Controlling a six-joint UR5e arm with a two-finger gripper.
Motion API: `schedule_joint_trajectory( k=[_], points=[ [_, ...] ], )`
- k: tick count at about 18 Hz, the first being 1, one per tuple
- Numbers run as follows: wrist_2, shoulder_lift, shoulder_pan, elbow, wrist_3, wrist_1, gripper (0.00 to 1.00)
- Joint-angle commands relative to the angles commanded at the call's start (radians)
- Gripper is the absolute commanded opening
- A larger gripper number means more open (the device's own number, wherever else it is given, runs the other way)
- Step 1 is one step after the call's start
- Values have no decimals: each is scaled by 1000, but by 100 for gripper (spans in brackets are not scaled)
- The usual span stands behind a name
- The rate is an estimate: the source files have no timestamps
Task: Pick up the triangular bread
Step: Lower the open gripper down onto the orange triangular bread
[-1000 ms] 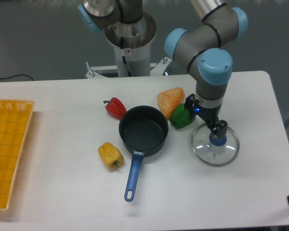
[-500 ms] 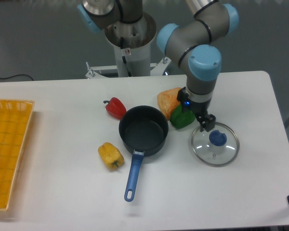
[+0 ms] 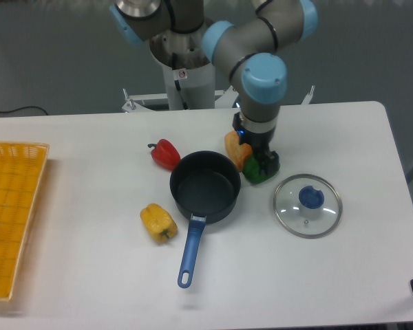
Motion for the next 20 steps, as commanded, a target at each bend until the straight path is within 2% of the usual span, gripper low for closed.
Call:
schedule_joint_trajectory(
  k=[4,7,11,15,20],
  points=[
    [37,28,2,-49,170,-14,100],
    [101,31,3,-49,241,-54,100],
    [101,23,34,-58,387,-57,100],
    [98,-7,41,-55,408,-55,100],
    [100,-8,51,-45,411,-55,100]
  ],
)
